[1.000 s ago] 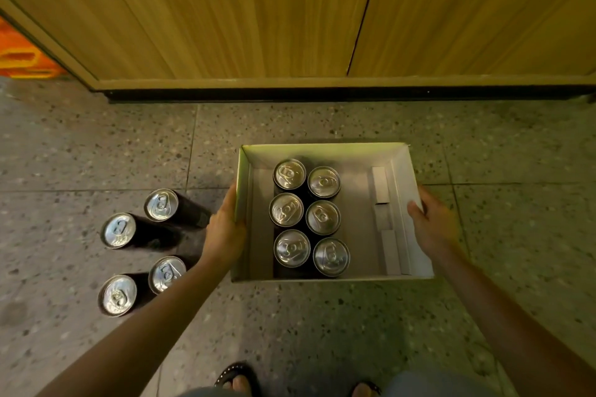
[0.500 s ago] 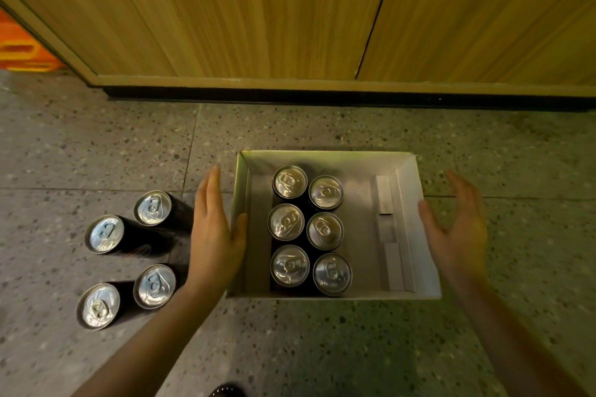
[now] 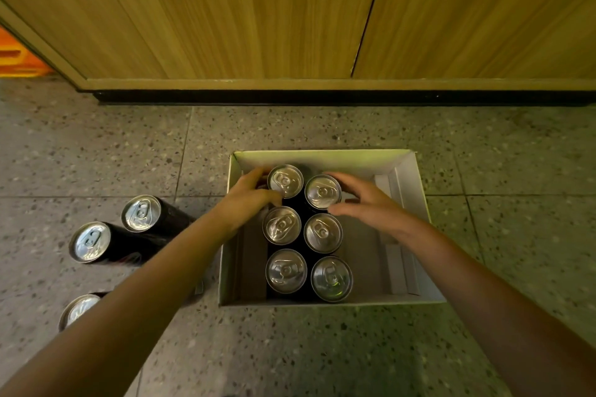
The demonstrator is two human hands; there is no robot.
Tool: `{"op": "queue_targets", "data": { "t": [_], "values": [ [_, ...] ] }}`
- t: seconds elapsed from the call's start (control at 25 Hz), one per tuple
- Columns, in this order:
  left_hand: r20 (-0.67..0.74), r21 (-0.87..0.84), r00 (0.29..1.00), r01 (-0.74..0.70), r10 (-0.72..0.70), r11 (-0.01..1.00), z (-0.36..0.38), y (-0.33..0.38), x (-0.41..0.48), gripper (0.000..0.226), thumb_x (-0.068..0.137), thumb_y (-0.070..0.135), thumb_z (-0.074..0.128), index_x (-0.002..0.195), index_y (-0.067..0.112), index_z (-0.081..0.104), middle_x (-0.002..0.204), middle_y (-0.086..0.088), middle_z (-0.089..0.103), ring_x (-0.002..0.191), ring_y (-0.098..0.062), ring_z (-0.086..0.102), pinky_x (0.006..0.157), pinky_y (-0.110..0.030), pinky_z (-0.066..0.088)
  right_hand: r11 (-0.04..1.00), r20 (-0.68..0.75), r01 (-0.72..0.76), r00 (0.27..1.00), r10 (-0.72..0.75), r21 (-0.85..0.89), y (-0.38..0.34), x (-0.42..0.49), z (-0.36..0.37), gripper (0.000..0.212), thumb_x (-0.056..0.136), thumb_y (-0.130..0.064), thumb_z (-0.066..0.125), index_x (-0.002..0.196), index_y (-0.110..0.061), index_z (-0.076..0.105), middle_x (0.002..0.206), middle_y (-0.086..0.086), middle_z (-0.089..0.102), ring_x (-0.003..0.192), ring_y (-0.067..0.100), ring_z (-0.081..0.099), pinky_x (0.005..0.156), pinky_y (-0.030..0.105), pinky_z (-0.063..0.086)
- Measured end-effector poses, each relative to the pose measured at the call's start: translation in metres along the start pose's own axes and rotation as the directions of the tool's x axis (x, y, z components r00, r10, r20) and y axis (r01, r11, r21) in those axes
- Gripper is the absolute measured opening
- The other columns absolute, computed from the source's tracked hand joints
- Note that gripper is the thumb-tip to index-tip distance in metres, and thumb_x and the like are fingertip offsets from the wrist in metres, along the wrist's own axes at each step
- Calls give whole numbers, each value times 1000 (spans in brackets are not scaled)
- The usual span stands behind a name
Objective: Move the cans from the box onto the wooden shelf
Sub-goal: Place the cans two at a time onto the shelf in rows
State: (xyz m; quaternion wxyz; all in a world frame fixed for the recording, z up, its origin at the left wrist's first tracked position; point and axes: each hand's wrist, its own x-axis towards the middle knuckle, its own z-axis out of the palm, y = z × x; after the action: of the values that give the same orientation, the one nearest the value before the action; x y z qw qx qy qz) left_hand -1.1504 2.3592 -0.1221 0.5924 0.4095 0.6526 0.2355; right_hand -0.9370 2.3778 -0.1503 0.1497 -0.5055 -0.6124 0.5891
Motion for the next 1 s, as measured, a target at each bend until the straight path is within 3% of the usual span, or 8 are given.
{"op": "queue_targets", "data": {
  "t": [0.12, 0.28, 0.4, 0.56, 0.68, 0.84, 1.0],
  "values": [
    [15, -63, 1000, -25, 26, 998, 2, -4, 6, 57, 75, -2, 65, 125, 20, 48, 105, 0, 61, 90, -11, 57, 71, -22, 48, 999, 34, 16, 999, -18, 50, 1, 7, 1, 60, 73, -13, 73, 123, -32, 46, 127, -3, 55, 122, 12, 49, 110, 40, 36],
    [6, -119, 996, -92, 94, 989, 3, -9, 16, 62, 69, 1, 73, 122, 22, 49, 104, 6, 61, 98, -9, 58, 77, -21, 49, 989, -96, 15, 995, -1, 148, 7, 15, 6, 56, 80, -32, 64, 132, -27, 42, 136, -3, 49, 127, 12, 43, 111, 41, 33],
    [8, -68, 993, -115, 115, 991, 9, -10, 22, 59, 67, 3, 76, 117, 24, 52, 102, 10, 62, 95, -2, 57, 71, -13, 49, 992, -152, 36, 988, -17, 122, 10, 20, 16, 65, 73, -43, 67, 130, -31, 37, 132, -6, 50, 124, 11, 45, 108, 38, 37],
    [-57, -13, 979, -197, 196, 980, 12, -11, 25, 56, 63, 4, 79, 111, 21, 56, 97, 14, 63, 87, 5, 60, 70, -9, 49, 992, -227, 118, 968, -105, 48, 7, 24, 20, 59, 67, -22, 79, 116, -25, 46, 111, -11, 58, 108, 4, 56, 95, 24, 45],
    [-72, 36, 968, -239, 241, 970, 9, -3, 20, 50, 61, 6, 81, 104, 21, 60, 95, 13, 66, 83, 11, 63, 71, -5, 49, 991, -256, 131, 959, -121, 25, -8, 19, 13, 53, 63, -19, 82, 107, -25, 52, 102, -14, 62, 98, 0, 60, 86, 17, 47],
    [-61, -10, 961, -270, 269, 963, -3, 50, -17, 45, 61, 6, 81, 100, 20, 62, 95, 7, 70, 85, 3, 67, 73, -10, 51, 990, -224, 128, 968, -111, 59, -78, -8, -17, 49, 62, -12, 82, 96, -32, 53, 94, -20, 60, 85, -14, 59, 76, 2, 45],
    [-66, -57, 957, -286, 282, 957, -31, 164, -100, 42, 63, 7, 80, 89, 33, 61, 86, 14, 71, 82, 8, 66, 71, -9, 50, 985, -204, 139, 972, -116, 102, -204, -64, -60, 52, 61, -5, 80, 100, -27, 53, 95, -17, 61, 83, -17, 60, 73, 4, 47]
  ]
}}
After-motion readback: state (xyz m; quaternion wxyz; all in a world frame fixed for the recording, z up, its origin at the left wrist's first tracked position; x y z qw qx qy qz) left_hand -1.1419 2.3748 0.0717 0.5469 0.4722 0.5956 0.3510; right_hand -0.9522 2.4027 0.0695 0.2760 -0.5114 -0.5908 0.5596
